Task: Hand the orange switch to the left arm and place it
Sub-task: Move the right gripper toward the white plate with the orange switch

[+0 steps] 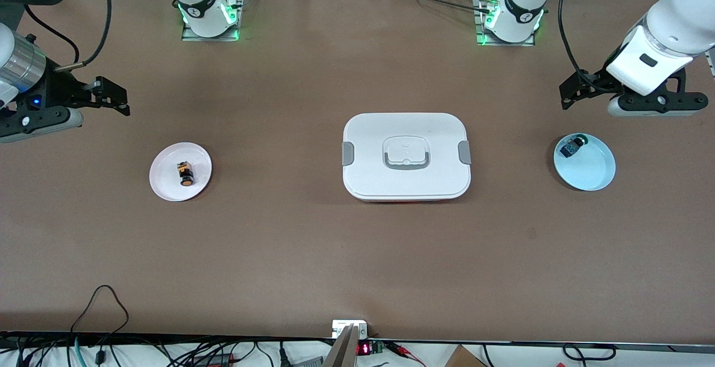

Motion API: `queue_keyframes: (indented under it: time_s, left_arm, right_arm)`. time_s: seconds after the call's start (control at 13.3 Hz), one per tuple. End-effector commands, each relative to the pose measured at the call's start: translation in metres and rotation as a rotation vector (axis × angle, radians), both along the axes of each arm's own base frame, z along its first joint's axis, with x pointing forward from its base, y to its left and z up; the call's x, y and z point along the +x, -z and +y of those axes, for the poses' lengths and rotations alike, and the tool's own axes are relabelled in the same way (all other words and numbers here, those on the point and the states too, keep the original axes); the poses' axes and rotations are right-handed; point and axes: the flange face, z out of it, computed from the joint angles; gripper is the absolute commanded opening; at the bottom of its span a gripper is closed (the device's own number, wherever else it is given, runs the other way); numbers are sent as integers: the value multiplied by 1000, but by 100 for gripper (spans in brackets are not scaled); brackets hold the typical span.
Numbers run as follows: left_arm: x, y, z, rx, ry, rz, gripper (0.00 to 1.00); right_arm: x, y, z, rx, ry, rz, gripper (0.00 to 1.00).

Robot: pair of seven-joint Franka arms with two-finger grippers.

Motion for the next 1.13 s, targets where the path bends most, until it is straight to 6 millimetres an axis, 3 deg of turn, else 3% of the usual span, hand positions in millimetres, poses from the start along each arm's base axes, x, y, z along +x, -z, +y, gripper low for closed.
queue_keyframes:
  time_s: [0.0, 0.68, 1.05]
  left_arm:
    - [3, -7, -8, 4, -17, 3, 100]
    - [12, -13, -10, 10, -12, -12, 100]
    - [26, -15, -10, 6, -13, -24, 100]
  right_arm:
    - [1, -5, 0, -6, -1, -7, 100]
    - [-1, 3, 2, -14, -29, 15, 100]
    - [3, 28, -1, 10, -338, 54, 100]
